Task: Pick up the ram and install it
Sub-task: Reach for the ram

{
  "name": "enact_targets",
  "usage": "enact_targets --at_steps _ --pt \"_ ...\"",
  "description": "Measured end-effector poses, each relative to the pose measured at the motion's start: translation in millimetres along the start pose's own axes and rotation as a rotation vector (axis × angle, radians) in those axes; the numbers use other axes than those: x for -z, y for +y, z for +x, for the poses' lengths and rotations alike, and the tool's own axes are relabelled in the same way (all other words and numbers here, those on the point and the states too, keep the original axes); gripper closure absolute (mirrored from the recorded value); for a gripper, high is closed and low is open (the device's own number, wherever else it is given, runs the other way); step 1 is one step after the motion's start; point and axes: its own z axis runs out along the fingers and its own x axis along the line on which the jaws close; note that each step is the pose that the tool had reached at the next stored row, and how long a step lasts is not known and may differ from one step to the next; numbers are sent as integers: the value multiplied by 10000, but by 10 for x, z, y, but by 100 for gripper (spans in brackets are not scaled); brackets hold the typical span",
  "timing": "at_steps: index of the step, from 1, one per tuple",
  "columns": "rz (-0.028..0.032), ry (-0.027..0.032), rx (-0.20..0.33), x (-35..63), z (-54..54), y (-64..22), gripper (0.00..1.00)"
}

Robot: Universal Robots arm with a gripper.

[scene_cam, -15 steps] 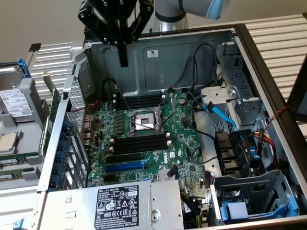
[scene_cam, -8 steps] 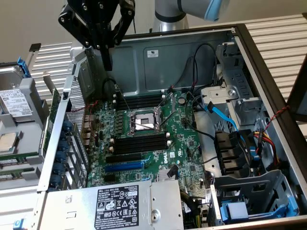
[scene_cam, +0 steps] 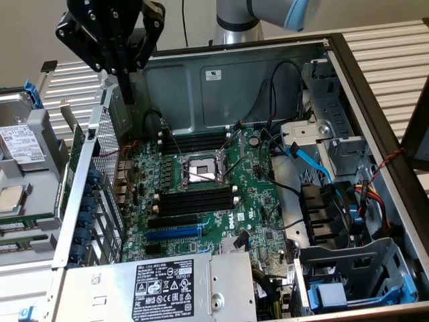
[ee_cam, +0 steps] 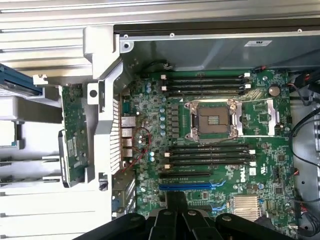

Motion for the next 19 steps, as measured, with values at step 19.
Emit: enact_targets --at_steps 19 --pt "3 71 -5 -19 708 -127 89"
